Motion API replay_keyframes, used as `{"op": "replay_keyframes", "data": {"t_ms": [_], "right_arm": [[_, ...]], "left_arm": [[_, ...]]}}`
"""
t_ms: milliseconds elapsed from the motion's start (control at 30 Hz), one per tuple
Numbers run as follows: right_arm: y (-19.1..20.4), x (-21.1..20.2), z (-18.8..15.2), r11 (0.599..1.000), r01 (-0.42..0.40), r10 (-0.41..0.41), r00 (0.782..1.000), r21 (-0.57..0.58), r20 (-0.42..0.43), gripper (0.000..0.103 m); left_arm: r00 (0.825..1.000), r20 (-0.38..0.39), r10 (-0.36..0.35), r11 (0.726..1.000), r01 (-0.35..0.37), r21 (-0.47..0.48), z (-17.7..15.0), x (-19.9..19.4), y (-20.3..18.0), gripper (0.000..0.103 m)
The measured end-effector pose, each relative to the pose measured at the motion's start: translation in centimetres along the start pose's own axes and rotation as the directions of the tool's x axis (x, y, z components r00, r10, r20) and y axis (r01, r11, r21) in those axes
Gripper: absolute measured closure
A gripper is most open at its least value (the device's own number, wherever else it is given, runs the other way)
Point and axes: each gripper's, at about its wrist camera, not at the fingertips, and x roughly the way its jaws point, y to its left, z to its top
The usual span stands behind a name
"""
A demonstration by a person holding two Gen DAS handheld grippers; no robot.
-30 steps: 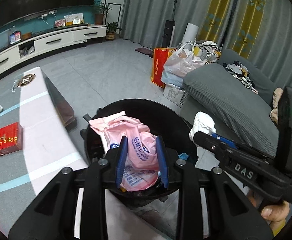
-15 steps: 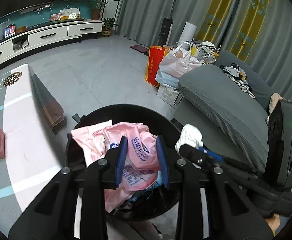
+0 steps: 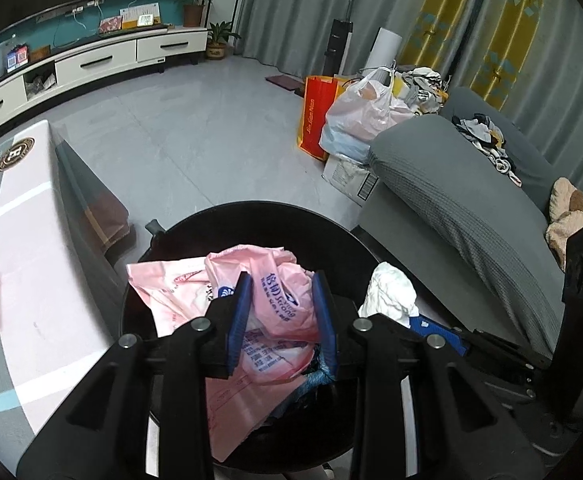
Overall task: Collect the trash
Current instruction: 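Lower the pink bag and white tissue into the black bin with both tools, then open both tools to release the pink bag and tissue into the bin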
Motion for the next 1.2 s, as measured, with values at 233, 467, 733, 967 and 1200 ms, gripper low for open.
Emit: {"op": "replay_keyframes", "data": {"t_ms": [233,467,733,967,1200], "right_arm": [[0.0,0.2,0.0,1.000,0.000,0.000,1.000,-0.001,-0.006,0.075],[0.1,0.2,0.0,1.000,0.005,-0.005,1.000,0.000,-0.010,0.074],[0.2,0.4,-0.1,1.000,0.006,-0.006,1.000,-0.007,-0.019,0.072],[-0.1,0.5,-0.2,1.000,0.011,-0.011,1.000,0.002,-0.023,0.069],[0.0,0.5,-0.2,1.000,0.009,-0.009,1.000,0.007,-0.029,0.059]], "left_arm": [[1.000,-0.001,0.001,1.000,-0.001,0.003,0.1,-0.1,0.0,0.070],[1.000,-0.002,0.003,1.000,-0.003,0.004,0.2,0.0,0.0,0.068],[1.000,0.002,-0.003,1.000,0.003,-0.007,0.1,-0.3,0.2,0.064],[1.000,0.010,-0.014,1.000,0.014,-0.018,0.2,-0.7,0.4,0.056],[0.999,0.024,-0.027,0.999,0.028,-0.035,0.4,-1.2,0.5,0.050]]}}
